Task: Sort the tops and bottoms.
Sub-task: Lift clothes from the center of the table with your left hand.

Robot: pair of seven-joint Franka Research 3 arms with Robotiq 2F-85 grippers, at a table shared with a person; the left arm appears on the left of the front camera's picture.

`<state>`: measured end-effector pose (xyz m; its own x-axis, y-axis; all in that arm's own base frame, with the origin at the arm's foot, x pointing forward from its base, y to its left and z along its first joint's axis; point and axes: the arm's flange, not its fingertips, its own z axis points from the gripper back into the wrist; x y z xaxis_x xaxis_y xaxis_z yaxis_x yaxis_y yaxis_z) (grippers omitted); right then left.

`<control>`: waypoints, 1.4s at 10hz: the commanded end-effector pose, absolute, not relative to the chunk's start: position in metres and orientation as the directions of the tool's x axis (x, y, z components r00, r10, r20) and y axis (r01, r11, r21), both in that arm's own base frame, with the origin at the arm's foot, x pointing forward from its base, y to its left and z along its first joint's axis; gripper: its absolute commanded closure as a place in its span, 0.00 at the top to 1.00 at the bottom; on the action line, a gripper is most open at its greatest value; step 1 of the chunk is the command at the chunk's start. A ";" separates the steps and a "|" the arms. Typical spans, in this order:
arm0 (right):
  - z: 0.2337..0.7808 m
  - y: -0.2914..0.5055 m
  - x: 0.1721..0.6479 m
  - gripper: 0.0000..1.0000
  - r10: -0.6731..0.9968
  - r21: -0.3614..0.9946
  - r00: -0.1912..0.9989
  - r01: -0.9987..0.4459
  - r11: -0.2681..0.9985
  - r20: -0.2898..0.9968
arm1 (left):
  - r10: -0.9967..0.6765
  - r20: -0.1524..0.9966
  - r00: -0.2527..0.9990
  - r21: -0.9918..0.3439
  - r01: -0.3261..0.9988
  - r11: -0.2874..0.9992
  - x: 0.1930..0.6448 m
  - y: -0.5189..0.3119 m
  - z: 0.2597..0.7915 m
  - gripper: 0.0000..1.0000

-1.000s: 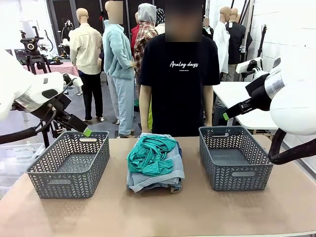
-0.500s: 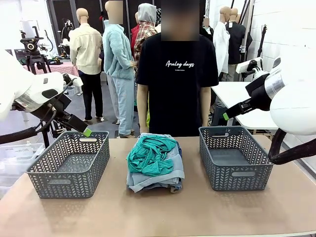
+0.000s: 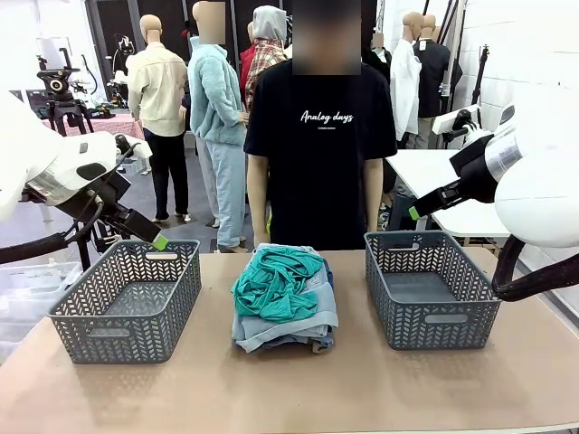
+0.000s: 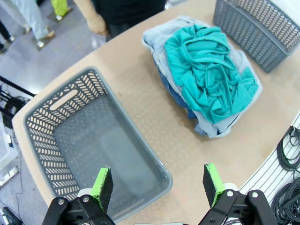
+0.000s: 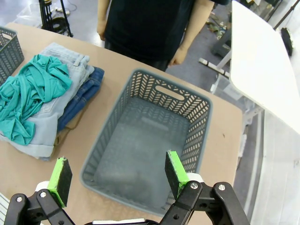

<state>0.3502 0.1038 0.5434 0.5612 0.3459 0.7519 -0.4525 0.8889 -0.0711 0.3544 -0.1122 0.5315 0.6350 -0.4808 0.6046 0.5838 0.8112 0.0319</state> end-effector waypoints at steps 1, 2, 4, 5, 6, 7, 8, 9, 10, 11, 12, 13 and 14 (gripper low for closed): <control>0.543 0.105 0.350 1.00 0.341 -0.067 0.558 -0.451 0.890 0.757 | -0.481 0.605 0.635 0.032 0.584 0.811 0.354 -0.112 0.532 1.00; 0.543 0.105 0.350 1.00 0.341 -0.067 0.558 -0.451 0.890 0.757 | -0.539 0.603 0.589 0.073 0.632 0.772 0.355 -0.136 0.540 1.00; 0.543 0.105 0.350 1.00 0.341 -0.067 0.558 -0.451 0.890 0.757 | -0.627 0.559 0.543 0.117 0.697 0.707 0.370 -0.190 0.540 1.00; 0.543 0.105 0.350 1.00 0.341 -0.067 0.558 -0.451 0.890 0.757 | -0.654 0.535 0.535 0.118 0.719 0.685 0.378 -0.216 0.534 1.00; 0.543 0.105 0.350 1.00 0.341 -0.067 0.558 -0.451 0.890 0.757 | -0.676 0.503 0.539 0.113 0.735 0.669 0.383 -0.240 0.524 1.00; 0.543 0.105 0.350 1.00 0.341 -0.067 0.558 -0.451 0.890 0.757 | -0.703 0.470 0.534 0.117 0.751 0.649 0.396 -0.262 0.507 1.00; 0.543 0.105 0.350 1.00 0.341 -0.067 0.558 -0.451 0.890 0.757 | -0.724 0.443 0.529 0.116 0.767 0.631 0.406 -0.281 0.495 1.00; 0.543 0.105 0.350 1.00 0.341 -0.067 0.558 -0.451 0.890 0.757 | -0.741 0.414 0.529 0.120 0.775 0.620 0.418 -0.297 0.485 1.00; 0.543 0.105 0.350 1.00 0.341 -0.067 0.558 -0.451 0.890 0.757 | -0.742 0.368 0.560 0.122 0.762 0.636 0.430 -0.309 0.474 1.00; 0.543 0.105 0.350 1.00 0.341 -0.067 0.558 -0.451 0.890 0.757 | -0.730 0.327 0.600 0.123 0.739 0.662 0.441 -0.317 0.463 1.00; 0.543 0.105 0.350 1.00 0.341 -0.067 0.558 -0.451 0.890 0.757 | -0.717 0.300 0.630 0.131 0.717 0.685 0.456 -0.323 0.453 1.00; 0.543 0.105 0.350 1.00 0.341 -0.067 0.558 -0.451 0.890 0.757 | -0.724 0.276 0.633 0.142 0.718 0.682 0.465 -0.330 0.447 1.00; 0.543 0.105 0.350 1.00 0.341 -0.067 0.558 -0.451 0.890 0.757 | -0.731 0.266 0.629 0.135 0.726 0.674 0.469 -0.338 0.443 1.00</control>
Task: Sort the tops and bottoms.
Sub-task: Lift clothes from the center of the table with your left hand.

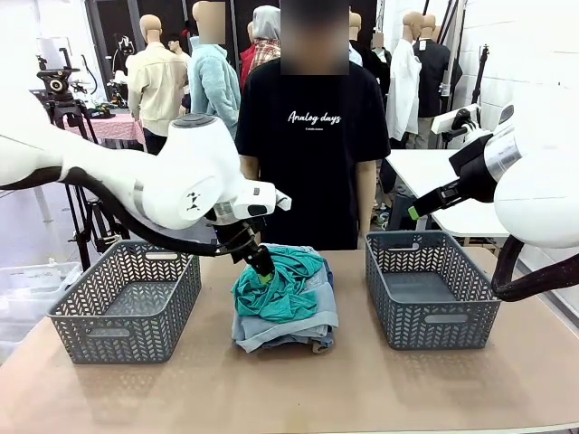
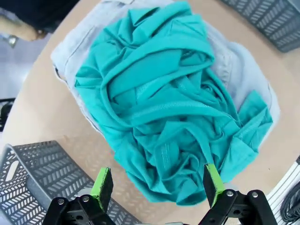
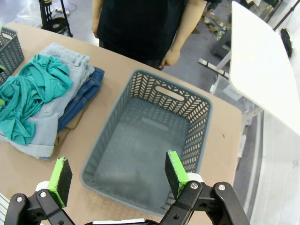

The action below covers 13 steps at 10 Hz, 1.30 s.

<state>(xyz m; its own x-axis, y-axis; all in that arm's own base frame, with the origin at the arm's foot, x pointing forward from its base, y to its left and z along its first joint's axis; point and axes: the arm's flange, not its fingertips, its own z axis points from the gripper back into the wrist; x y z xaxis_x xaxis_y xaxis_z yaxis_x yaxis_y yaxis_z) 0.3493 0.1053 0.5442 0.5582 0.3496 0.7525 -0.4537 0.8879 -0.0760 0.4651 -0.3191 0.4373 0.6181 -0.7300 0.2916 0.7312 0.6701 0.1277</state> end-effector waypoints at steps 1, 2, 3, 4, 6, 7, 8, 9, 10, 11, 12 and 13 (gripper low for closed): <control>0.543 0.105 0.350 1.00 0.341 -0.067 0.558 -0.451 0.890 0.757 | -0.738 0.265 0.621 0.130 0.735 0.665 0.477 -0.345 0.438 1.00; 0.543 0.105 0.350 1.00 0.341 -0.067 0.558 -0.451 0.890 0.757 | -0.737 0.261 0.623 0.122 0.736 0.666 0.479 -0.347 0.437 1.00; 0.543 0.105 0.350 1.00 0.341 -0.067 0.558 -0.451 0.890 0.757 | -0.731 0.257 0.632 0.107 0.734 0.671 0.482 -0.350 0.434 1.00; 0.543 0.105 0.350 1.00 0.341 -0.067 0.558 -0.451 0.890 0.757 | -0.724 0.255 0.641 0.096 0.728 0.679 0.485 -0.351 0.431 1.00; 0.543 0.105 0.350 1.00 0.341 -0.067 0.558 -0.451 0.890 0.757 | -0.716 0.257 0.649 0.089 0.722 0.686 0.487 -0.352 0.427 1.00; 0.543 0.105 0.350 1.00 0.341 -0.067 0.558 -0.451 0.890 0.757 | -0.712 0.239 0.661 0.058 0.722 0.690 0.489 -0.352 0.426 1.00; 0.543 0.105 0.350 1.00 0.341 -0.067 0.558 -0.451 0.890 0.757 | -0.711 0.257 0.654 0.040 0.728 0.684 0.490 -0.351 0.427 0.81; 0.543 0.105 0.350 1.00 0.341 -0.067 0.558 -0.451 0.890 0.757 | -0.707 0.259 0.658 0.032 0.726 0.687 0.490 -0.351 0.426 0.62; 0.543 0.105 0.350 1.00 0.341 -0.067 0.558 -0.451 0.890 0.757 | -0.702 0.256 0.664 0.027 0.722 0.692 0.488 -0.351 0.426 0.42; 0.543 0.105 0.350 1.00 0.341 -0.067 0.558 -0.451 0.890 0.757 | -0.699 0.258 0.667 0.019 0.720 0.694 0.486 -0.353 0.426 0.23; 0.543 0.105 0.350 1.00 0.341 -0.067 0.558 -0.451 0.890 0.757 | -0.695 0.249 0.675 0.006 0.716 0.698 0.485 -0.354 0.424 0.04; 0.543 0.105 0.350 1.00 0.341 -0.067 0.558 -0.451 0.890 0.757 | -0.691 0.247 0.679 0.003 0.713 0.701 0.486 -0.354 0.424 0.00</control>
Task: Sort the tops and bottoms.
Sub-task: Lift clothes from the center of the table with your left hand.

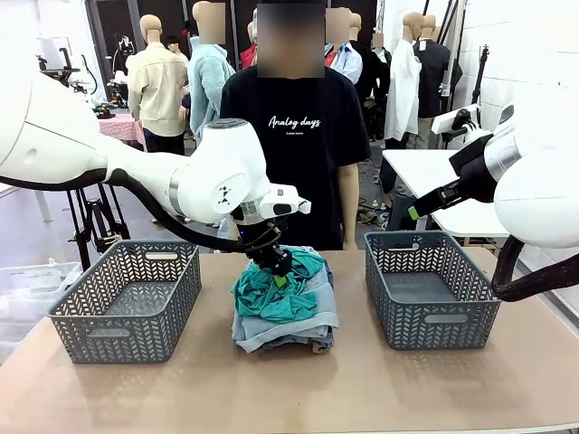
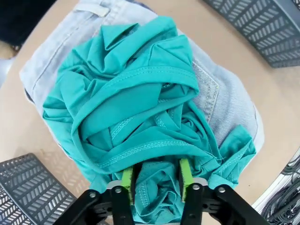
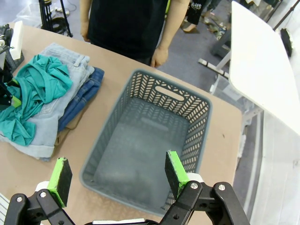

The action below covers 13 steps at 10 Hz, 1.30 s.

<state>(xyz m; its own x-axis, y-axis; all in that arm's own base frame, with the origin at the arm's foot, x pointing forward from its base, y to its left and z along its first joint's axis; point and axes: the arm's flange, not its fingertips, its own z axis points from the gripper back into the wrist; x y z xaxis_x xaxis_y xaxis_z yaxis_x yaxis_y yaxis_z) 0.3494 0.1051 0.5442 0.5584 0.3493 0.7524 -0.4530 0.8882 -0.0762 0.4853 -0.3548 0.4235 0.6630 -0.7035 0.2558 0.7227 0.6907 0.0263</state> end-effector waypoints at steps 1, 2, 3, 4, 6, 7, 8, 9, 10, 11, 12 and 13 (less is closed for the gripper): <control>0.543 0.105 0.350 1.00 0.341 -0.067 0.558 -0.451 0.890 0.757 | -0.685 0.248 0.685 0.003 0.707 0.707 0.487 -0.354 0.424 0.00; 0.543 0.105 0.350 1.00 0.341 -0.067 0.558 -0.451 0.890 0.757 | -0.687 0.263 0.677 0.004 0.711 0.703 0.486 -0.354 0.425 0.00; 0.543 0.105 0.350 1.00 0.341 -0.067 0.558 -0.451 0.890 0.757 | -0.690 0.268 0.672 0.008 0.715 0.699 0.484 -0.355 0.427 0.00; 0.543 0.105 0.350 1.00 0.341 -0.067 0.558 -0.451 0.890 0.757 | -0.675 0.260 0.691 0.001 0.699 0.716 0.482 -0.355 0.429 0.00; 0.543 0.105 0.350 1.00 0.341 -0.067 0.558 -0.451 0.890 0.757 | -0.652 0.291 0.700 0.013 0.679 0.734 0.482 -0.354 0.437 0.00; 0.543 0.105 0.350 1.00 0.341 -0.067 0.558 -0.451 0.890 0.757 | -0.627 0.292 0.722 0.063 0.640 0.766 0.481 -0.349 0.443 0.00; 0.543 0.105 0.350 1.00 0.341 -0.067 0.558 -0.451 0.890 0.757 | -0.685 0.269 0.677 0.022 0.707 0.707 0.485 -0.355 0.430 0.00; 0.543 0.105 0.350 1.00 0.341 -0.067 0.558 -0.451 0.890 0.757 | -0.685 0.269 0.677 0.022 0.707 0.707 0.485 -0.355 0.430 0.00; 0.543 0.105 0.350 1.00 0.341 -0.067 0.558 -0.451 0.890 0.757 | -0.685 0.269 0.677 0.022 0.707 0.707 0.485 -0.355 0.430 0.00; 0.543 0.105 0.350 1.00 0.341 -0.067 0.558 -0.451 0.890 0.757 | -0.670 0.274 0.690 0.027 0.691 0.723 0.484 -0.356 0.435 0.00; 0.543 0.105 0.350 1.00 0.341 -0.067 0.558 -0.451 0.890 0.757 | -0.711 0.314 0.629 0.093 0.725 0.683 0.477 -0.366 0.471 0.00; 0.543 0.105 0.350 1.00 0.341 -0.067 0.558 -0.451 0.890 0.757 | -0.741 0.333 0.583 0.133 0.749 0.649 0.473 -0.376 0.508 0.00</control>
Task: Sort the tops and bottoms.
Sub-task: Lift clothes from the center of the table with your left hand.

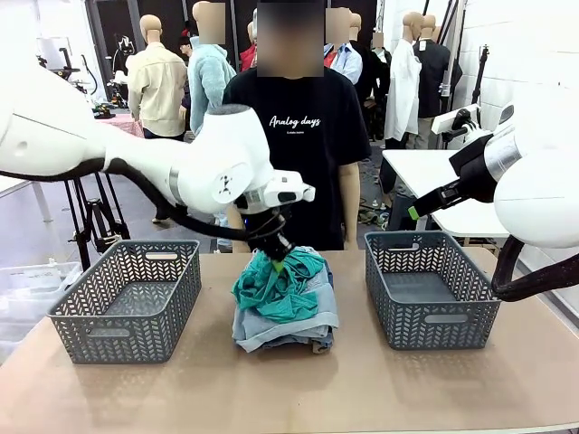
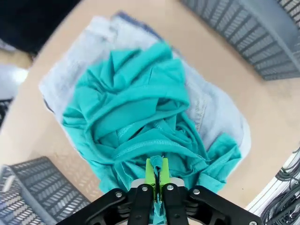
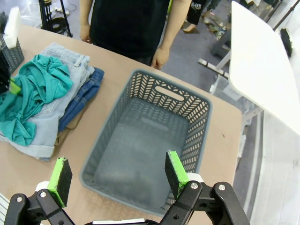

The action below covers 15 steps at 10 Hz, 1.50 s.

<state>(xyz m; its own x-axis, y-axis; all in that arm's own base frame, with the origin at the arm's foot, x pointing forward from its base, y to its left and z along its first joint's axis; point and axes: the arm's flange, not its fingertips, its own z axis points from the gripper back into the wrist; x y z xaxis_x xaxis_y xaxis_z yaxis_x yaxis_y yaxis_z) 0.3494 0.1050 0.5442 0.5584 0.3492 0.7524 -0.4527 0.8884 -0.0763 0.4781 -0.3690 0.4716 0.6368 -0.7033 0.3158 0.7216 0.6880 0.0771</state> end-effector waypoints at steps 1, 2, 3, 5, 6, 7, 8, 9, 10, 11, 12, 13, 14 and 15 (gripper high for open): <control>0.543 0.105 0.350 1.00 0.341 -0.067 0.558 -0.451 0.890 0.757 | -0.749 0.334 0.573 0.160 0.748 0.644 0.470 -0.384 0.538 0.00; 0.543 0.105 0.350 1.00 0.341 -0.067 0.558 -0.451 0.890 0.757 | -0.762 0.361 0.538 0.177 0.763 0.622 0.463 -0.389 0.566 0.00; 0.543 0.105 0.350 1.00 0.341 -0.067 0.558 -0.451 0.890 0.757 | -0.755 0.387 0.530 0.190 0.755 0.628 0.456 -0.391 0.586 0.00; 0.543 0.105 0.350 1.00 0.341 -0.067 0.558 -0.451 0.890 0.757 | -0.743 0.424 0.518 0.295 0.696 0.654 0.453 -0.391 0.627 0.00; 0.543 0.105 0.350 1.00 0.341 -0.067 0.558 -0.451 0.890 0.757 | -0.744 0.461 0.483 0.342 0.677 0.652 0.451 -0.393 0.654 0.00; 0.543 0.105 0.350 1.00 0.341 -0.067 0.558 -0.451 0.890 0.757 | -0.757 0.482 0.441 0.400 0.658 0.638 0.450 -0.397 0.682 0.00; 0.543 0.105 0.350 1.00 0.341 -0.067 0.558 -0.451 0.890 0.757 | -0.766 0.482 0.426 0.431 0.645 0.630 0.448 -0.402 0.701 0.00; 0.543 0.105 0.350 1.00 0.341 -0.067 0.558 -0.451 0.890 0.757 | -0.780 0.465 0.419 0.431 0.662 0.613 0.444 -0.407 0.711 0.00; 0.543 0.105 0.350 1.00 0.341 -0.067 0.558 -0.451 0.890 0.757 | -0.786 0.444 0.431 0.399 0.690 0.604 0.441 -0.406 0.710 0.00; 0.543 0.105 0.350 1.00 0.341 -0.067 0.558 -0.451 0.890 0.757 | -0.773 0.487 0.407 0.419 0.668 0.615 0.443 -0.391 0.708 0.00; 0.543 0.105 0.350 1.00 0.341 -0.067 0.558 -0.451 0.890 0.757 | -0.773 0.487 0.407 0.419 0.668 0.615 0.443 -0.391 0.708 0.00; 0.543 0.105 0.350 1.00 0.341 -0.067 0.558 -0.451 0.890 0.757 | -0.773 0.487 0.407 0.419 0.668 0.615 0.443 -0.391 0.708 0.00; 0.543 0.105 0.350 1.00 0.341 -0.067 0.558 -0.451 0.890 0.757 | -0.773 0.487 0.407 0.419 0.668 0.615 0.443 -0.391 0.708 0.00; 0.543 0.105 0.350 1.00 0.341 -0.067 0.558 -0.451 0.890 0.757 | -0.773 0.487 0.407 0.419 0.668 0.615 0.443 -0.391 0.708 0.00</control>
